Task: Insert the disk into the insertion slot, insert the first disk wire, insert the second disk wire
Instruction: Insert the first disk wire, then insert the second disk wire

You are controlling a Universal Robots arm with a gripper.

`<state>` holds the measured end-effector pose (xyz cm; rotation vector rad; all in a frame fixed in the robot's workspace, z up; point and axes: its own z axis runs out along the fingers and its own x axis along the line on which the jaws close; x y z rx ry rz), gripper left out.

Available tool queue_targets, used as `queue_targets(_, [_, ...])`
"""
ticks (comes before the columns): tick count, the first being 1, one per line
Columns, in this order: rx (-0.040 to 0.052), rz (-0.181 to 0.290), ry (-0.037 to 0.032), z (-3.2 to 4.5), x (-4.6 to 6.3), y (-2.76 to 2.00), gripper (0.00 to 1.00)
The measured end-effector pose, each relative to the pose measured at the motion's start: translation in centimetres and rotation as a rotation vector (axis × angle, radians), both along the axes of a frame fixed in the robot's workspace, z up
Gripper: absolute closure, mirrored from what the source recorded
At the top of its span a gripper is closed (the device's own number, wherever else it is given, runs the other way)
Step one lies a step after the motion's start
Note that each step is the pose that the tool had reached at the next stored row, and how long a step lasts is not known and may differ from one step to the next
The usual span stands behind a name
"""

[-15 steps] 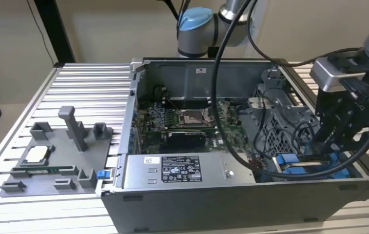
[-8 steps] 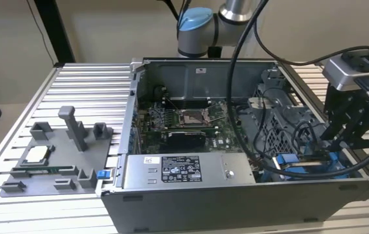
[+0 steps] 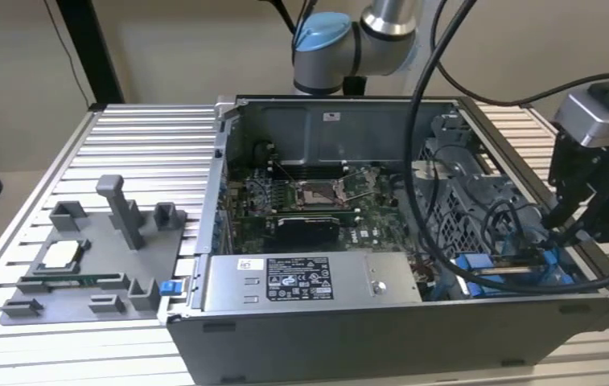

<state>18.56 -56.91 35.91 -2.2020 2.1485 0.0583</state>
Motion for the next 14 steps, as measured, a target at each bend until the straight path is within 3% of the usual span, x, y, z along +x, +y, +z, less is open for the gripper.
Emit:
queue_targets(3, [0.0001,0.018,0.0051,0.00,0.24,0.00,0.00])
queue_targets(8, [0.0061,0.052,0.0051,-0.30,0.58,0.00,0.00])
queue_targets(10, [0.0272,0.064,0.0058,-0.31,0.59,-0.01,0.00])
queue_targets(14, [0.0943,0.074,0.0060,-0.31,0.62,0.00,0.00])
